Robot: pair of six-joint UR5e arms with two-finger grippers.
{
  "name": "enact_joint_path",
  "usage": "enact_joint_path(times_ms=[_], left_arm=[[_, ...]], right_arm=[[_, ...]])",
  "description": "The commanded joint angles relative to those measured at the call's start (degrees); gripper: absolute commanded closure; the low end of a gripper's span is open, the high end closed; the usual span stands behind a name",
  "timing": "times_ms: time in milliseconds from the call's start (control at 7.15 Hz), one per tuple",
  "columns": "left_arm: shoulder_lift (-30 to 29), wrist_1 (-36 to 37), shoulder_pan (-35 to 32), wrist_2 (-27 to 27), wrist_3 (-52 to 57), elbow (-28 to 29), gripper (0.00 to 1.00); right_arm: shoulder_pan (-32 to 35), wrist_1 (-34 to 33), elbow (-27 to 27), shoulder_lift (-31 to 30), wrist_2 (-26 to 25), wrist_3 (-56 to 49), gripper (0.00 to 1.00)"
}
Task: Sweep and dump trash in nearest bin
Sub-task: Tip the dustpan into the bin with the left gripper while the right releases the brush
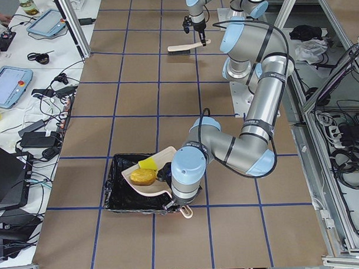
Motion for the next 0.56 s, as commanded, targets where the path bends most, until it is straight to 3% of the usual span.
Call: enact_joint_path(times_ms=[0,280,420], left_arm=[[-2.2,4.6,-0.3,2.8,0.1,2.3,1.00],[-2.6,10.8,-2.5,3.0,0.8,1.5,1.00],[-2.1,13.5,-5.4,6.1,1.3,0.2,1.00]], right_arm=[[0.0,0.1,0.1,0.1,0.1,0.3,0.23],[0.0,0.1,0.0,0.4,-0.2,0.4,0.21],[0.0,0.1,-0.1,0.4,-0.3,0.3,0.20]])
